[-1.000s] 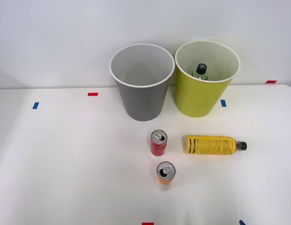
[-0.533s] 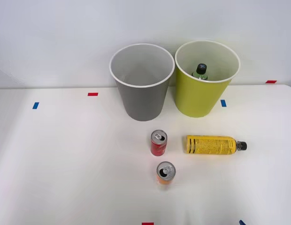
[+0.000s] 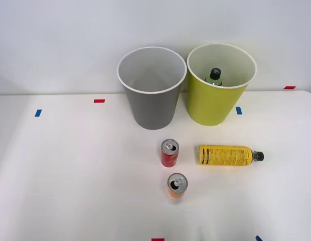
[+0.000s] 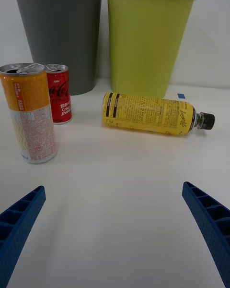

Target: Put cans in the gray bin, plastic bottles in the light green bin

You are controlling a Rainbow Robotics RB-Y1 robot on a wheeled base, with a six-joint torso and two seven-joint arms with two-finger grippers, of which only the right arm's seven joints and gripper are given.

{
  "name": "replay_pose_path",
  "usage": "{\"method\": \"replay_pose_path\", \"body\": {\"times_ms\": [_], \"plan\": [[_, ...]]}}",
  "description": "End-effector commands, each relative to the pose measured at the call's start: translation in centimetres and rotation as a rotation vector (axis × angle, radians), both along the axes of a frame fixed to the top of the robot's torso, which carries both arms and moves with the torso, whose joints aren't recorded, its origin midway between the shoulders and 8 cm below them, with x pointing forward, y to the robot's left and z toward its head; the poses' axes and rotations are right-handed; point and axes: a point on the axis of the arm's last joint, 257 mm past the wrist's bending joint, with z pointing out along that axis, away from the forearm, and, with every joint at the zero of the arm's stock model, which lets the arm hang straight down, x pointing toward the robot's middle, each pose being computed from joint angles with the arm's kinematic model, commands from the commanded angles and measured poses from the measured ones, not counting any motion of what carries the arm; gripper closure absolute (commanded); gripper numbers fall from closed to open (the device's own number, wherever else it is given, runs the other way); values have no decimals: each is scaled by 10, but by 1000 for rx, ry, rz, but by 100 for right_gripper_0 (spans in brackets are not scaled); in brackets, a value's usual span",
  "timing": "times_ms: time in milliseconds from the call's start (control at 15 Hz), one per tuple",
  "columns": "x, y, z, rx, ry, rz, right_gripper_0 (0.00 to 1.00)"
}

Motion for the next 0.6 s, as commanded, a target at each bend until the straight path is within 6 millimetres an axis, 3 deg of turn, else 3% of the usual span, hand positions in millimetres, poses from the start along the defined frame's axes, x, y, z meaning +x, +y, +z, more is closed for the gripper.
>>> {"method": "replay_pose_path", "body": {"times_ms": [67, 600], "plan": [[0, 0, 0, 0, 0, 0, 1], [0, 0, 0, 0, 0, 0, 2]]}}
